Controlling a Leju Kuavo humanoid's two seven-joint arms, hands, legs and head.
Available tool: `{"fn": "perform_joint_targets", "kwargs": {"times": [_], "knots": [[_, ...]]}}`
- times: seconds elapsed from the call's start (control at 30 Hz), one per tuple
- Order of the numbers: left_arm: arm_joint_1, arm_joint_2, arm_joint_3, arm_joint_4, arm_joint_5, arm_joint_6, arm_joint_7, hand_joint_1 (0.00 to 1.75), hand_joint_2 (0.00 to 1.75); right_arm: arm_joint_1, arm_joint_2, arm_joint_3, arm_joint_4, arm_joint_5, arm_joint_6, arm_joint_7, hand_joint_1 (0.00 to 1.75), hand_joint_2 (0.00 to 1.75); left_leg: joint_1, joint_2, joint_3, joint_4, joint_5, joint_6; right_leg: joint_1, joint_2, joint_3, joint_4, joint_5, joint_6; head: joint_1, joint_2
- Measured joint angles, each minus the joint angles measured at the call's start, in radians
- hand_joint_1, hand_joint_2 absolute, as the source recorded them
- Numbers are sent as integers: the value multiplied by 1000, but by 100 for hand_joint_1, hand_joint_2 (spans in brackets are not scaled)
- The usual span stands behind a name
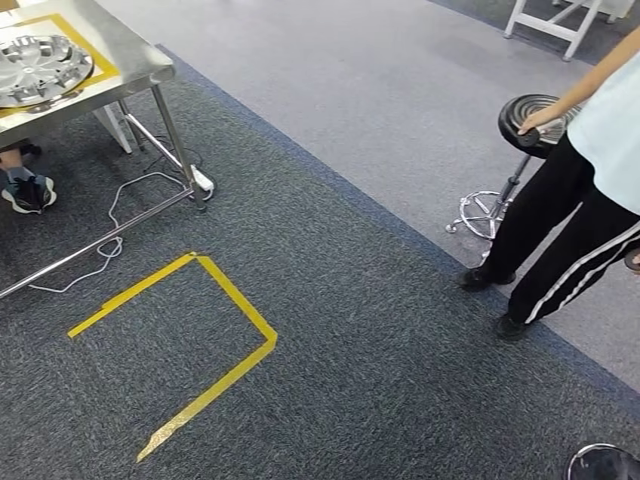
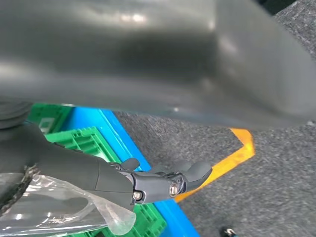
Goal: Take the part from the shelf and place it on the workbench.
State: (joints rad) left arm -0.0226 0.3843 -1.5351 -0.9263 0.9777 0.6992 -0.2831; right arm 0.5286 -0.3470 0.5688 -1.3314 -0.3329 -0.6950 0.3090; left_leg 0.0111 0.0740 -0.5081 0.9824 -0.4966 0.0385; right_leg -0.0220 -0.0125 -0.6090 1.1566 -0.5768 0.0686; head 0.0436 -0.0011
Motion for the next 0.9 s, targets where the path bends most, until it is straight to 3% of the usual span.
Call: {"fn": "perform_joint_targets", "kwargs": {"times": [0.07,0.1,0.13,0.2,0.27,0.33,0.4,0.43,0.47,0.53,0.6,0.67,0.73,0.8,0.83,0.9], "knots": [[-1,-1,-1,0,0,0,0,0,0,-1,-2,2,0,0,0,0,0,0,-4,21,6,3,-5,-10,0,-47,77,-138,49,-5,-1,0],[-1,0,-1,0,0,1,0,0,0,-2,-3,2,-1,0,0,0,0,0,-6,30,9,4,-7,-17,2,-61,97,-174,60,-10,-3,0],[-3,0,-2,-1,0,1,0,0,0,-2,-4,3,-1,0,0,1,0,0,-7,39,13,5,-8,-24,4,-66,102,-187,61,-17,-5,0],[-6,0,-3,-1,-1,1,-1,0,0,2,-5,5,-1,1,0,3,0,0,-3,55,20,4,-11,-38,6,-43,100,-186,66,-32,-9,0],[-6,-2,-3,-1,-2,1,-1,0,0,6,-5,5,-2,2,0,8,0,0,2,23,14,33,-40,-49,4,-21,102,-190,74,-46,-11,0],[-5,-3,-5,-1,-4,0,0,0,0,7,-5,4,-6,4,-1,15,0,0,4,-38,-32,145,-110,-54,5,3,102,-192,81,-56,-15,0],[-4,-4,-7,-1,-6,-3,2,0,0,8,-5,4,-9,4,-1,22,0,0,4,-62,-89,274,-161,-53,9,30,99,-191,83,-59,-16,0],[-4,-5,-8,-1,-7,-6,2,0,0,10,-5,4,-10,3,-1,26,0,0,3,-64,-101,297,-157,-49,12,44,99,-190,84,-59,-16,0],[-5,-5,-9,-1,-9,-9,2,0,0,11,-5,4,-10,3,-1,29,0,0,1,-67,-97,281,-133,-45,15,59,100,-190,84,-60,-16,0],[-6,-6,-10,-1,-13,-14,2,0,0,14,-5,4,-13,2,-1,33,0,0,-3,-87,-53,166,-52,-30,19,87,105,-190,84,-60,-16,0],[-6,-6,-10,-1,-15,-16,2,0,0,14,-5,4,-15,1,-1,35,0,0,-5,-108,-21,83,-4,-21,21,100,108,-190,84,-60,-16,0],[-5,-6,-10,-1,-15,-16,2,0,0,14,-5,4,-15,1,-1,35,0,0,-6,-115,-16,71,2,-20,21,102,108,-190,84,-60,-16,0],[-6,-5,-11,-1,-15,-17,2,0,0,14,-5,4,-16,1,-1,35,0,0,-6,-139,-9,51,5,-14,21,106,101,-189,83,-59,-15,0],[-10,-4,-11,0,-17,-19,4,0,0,14,-5,5,-19,0,-1,37,0,0,-9,-152,-3,25,2,-9,17,127,87,-186,86,-49,-15,0],[-12,-4,-11,0,-19,-21,4,0,0,18,-5,6,-21,-1,-1,39,0,0,-8,-139,1,13,2,-6,17,116,74,-172,78,-40,-13,0],[-14,-8,-13,0,-23,-25,5,0,0,24,-6,8,-24,-4,-1,42,0,0,-8,-87,3,-6,7,0,12,66,-5,-36,7,-19,-10,0]]}}
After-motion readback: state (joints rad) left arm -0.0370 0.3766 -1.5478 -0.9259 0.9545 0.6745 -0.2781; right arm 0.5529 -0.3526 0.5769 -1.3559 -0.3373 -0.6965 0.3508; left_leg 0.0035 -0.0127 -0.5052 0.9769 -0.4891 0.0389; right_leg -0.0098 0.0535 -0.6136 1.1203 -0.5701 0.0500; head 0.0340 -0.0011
